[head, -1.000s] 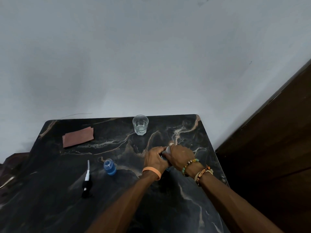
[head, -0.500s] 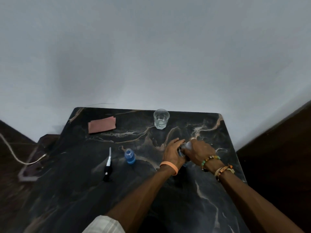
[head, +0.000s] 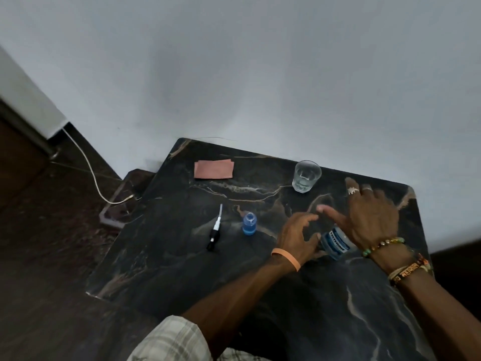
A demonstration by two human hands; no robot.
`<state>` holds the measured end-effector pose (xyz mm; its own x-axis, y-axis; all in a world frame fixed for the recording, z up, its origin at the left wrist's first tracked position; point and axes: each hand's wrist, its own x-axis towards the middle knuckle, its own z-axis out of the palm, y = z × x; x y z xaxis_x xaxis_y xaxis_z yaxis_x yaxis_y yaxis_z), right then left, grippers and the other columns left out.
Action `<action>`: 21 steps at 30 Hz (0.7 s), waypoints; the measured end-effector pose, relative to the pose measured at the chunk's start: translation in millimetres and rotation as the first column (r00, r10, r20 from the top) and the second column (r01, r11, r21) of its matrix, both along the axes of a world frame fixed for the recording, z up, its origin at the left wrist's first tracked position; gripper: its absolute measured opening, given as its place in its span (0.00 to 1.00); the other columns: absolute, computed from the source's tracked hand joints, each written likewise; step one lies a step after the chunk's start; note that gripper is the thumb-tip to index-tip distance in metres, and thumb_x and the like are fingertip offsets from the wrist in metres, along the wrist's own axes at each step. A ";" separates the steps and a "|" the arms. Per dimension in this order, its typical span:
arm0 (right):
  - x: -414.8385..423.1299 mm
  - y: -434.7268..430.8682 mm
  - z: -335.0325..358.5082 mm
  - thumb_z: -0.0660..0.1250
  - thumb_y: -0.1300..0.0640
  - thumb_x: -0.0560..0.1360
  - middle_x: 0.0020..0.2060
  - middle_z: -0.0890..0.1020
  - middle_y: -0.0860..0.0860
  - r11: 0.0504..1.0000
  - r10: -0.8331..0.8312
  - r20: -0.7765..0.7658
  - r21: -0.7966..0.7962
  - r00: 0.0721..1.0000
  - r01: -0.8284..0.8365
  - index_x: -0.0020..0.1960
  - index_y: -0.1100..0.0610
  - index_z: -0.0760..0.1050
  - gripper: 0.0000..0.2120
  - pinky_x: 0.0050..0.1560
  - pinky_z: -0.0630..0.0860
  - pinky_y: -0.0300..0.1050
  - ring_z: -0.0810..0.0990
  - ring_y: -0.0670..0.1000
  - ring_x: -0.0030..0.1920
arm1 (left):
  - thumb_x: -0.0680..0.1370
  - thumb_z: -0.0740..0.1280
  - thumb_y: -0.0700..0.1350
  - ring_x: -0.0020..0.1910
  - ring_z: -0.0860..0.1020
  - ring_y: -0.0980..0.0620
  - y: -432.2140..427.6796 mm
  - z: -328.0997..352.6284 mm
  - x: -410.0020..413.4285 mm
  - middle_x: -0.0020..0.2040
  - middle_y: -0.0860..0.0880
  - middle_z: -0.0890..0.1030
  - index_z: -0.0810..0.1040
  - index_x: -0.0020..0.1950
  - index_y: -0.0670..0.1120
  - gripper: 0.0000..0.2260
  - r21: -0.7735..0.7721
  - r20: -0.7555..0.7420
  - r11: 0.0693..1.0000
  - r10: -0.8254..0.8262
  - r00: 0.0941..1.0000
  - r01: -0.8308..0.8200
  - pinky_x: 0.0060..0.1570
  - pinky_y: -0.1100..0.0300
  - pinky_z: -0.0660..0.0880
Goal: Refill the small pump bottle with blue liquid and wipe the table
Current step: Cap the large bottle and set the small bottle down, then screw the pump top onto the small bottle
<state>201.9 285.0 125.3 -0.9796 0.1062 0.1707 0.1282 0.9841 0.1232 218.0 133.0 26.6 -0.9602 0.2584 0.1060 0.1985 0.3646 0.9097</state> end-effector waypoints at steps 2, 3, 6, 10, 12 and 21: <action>-7.5 -24.2 12.4 0.59 0.32 0.73 0.54 0.79 0.59 0.975 0.160 -0.147 -0.129 0.976 -0.180 0.67 0.55 0.68 0.33 0.49 0.76 0.53 0.77 0.60 0.52 | 0.77 0.68 0.44 0.55 0.76 0.56 -8.5 11.9 -10.2 0.57 0.50 0.77 0.76 0.61 0.48 0.13 0.029 -0.075 0.997 0.079 0.994 -0.077 0.55 0.56 0.78; -11.4 -38.0 16.3 0.60 0.36 0.75 0.54 0.79 0.58 0.945 0.220 -0.196 -0.199 0.956 -0.258 0.66 0.54 0.69 0.28 0.49 0.76 0.53 0.77 0.59 0.52 | 0.78 0.67 0.45 0.53 0.76 0.57 -15.5 18.6 -16.7 0.55 0.50 0.77 0.77 0.60 0.48 0.11 0.058 -0.104 0.991 0.130 0.986 -0.124 0.53 0.57 0.78; -15.1 -86.5 18.5 0.62 0.46 0.78 0.56 0.79 0.56 0.818 0.333 -0.288 -0.385 0.898 -0.427 0.63 0.53 0.74 0.18 0.51 0.77 0.48 0.78 0.55 0.54 | 0.78 0.67 0.48 0.51 0.77 0.59 -54.3 33.1 -36.4 0.54 0.51 0.77 0.76 0.59 0.50 0.10 0.211 -0.145 0.918 0.368 0.918 -0.335 0.50 0.65 0.76; -9.2 -156.2 -7.7 0.66 0.52 0.76 0.50 0.83 0.49 0.610 0.421 -0.217 -0.650 0.880 -0.452 0.55 0.51 0.79 0.09 0.52 0.73 0.38 0.80 0.47 0.50 | 0.77 0.67 0.41 0.48 0.77 0.59 -138.6 20.5 -49.0 0.53 0.49 0.77 0.74 0.59 0.53 0.13 0.257 0.031 0.715 0.666 0.745 -0.650 0.47 0.71 0.73; -6.1 -187.3 -33.5 0.67 0.54 0.76 0.48 0.83 0.48 0.545 0.460 -0.035 -0.778 0.887 -0.312 0.52 0.51 0.80 0.07 0.53 0.75 0.41 0.80 0.46 0.49 | 0.77 0.67 0.39 0.50 0.77 0.57 -179.0 -0.8 -46.6 0.54 0.47 0.78 0.75 0.61 0.48 0.13 0.097 0.132 0.673 0.722 0.679 -0.734 0.52 0.65 0.75; -17.4 -257.7 -133.7 0.63 0.57 0.77 0.46 0.80 0.54 0.525 0.260 0.538 -0.776 0.802 0.351 0.55 0.58 0.75 0.09 0.43 0.70 0.42 0.78 0.51 0.46 | 0.78 0.67 0.43 0.59 0.78 0.50 -245.4 -68.1 -30.3 0.59 0.46 0.81 0.79 0.62 0.43 0.13 -0.384 0.410 0.806 0.586 0.699 -0.450 0.59 0.63 0.69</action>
